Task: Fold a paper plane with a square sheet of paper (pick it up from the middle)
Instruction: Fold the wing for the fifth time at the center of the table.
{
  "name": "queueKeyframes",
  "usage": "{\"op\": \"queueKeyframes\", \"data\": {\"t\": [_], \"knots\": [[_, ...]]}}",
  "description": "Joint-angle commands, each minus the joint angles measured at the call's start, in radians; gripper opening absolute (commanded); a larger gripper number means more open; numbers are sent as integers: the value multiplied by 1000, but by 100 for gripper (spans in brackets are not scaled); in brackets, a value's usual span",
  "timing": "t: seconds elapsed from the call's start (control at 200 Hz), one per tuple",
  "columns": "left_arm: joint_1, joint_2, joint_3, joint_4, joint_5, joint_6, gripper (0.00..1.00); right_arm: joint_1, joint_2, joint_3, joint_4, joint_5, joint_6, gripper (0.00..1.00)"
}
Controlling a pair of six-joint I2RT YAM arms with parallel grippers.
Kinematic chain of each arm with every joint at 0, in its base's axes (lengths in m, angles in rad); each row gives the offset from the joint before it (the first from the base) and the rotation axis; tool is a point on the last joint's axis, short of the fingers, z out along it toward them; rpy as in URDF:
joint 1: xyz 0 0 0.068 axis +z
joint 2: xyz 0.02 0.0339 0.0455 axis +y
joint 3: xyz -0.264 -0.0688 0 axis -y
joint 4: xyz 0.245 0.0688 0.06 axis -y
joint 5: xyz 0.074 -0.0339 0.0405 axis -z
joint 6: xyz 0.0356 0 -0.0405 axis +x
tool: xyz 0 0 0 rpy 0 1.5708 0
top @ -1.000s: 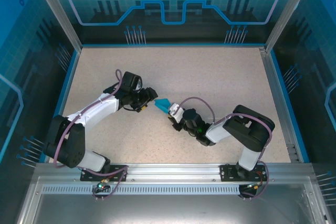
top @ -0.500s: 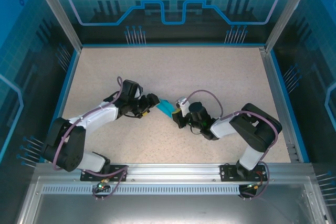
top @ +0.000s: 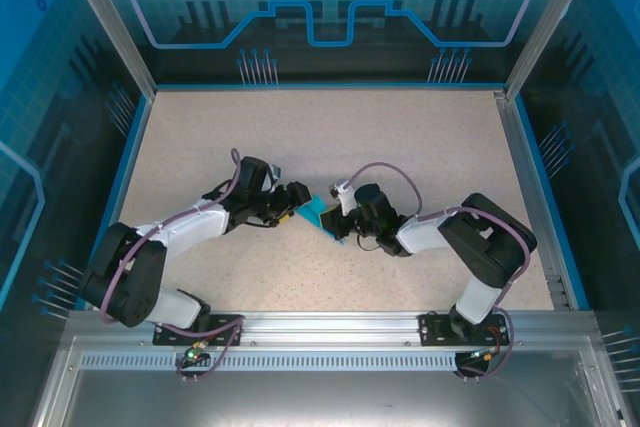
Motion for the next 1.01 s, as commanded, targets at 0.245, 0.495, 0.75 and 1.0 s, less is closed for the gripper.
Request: {"op": "queueKeyframes", "data": {"t": [0.245, 0.495, 0.75, 1.0], "knots": [[-13, 37, -28, 57, 23, 27, 70, -34, 64, 64, -125, -110, 75, 12], [-13, 48, -33, 65, 21, 37, 66, -41, 90, 86, -134, -159, 92, 13], [-14, 53, -46, 125, 60, 37, 62, -43, 113, 122, -172, -195, 92, 13], [-15, 74, -44, 179, 107, 24, 54, -46, 135, 135, -199, -207, 75, 13]]}}
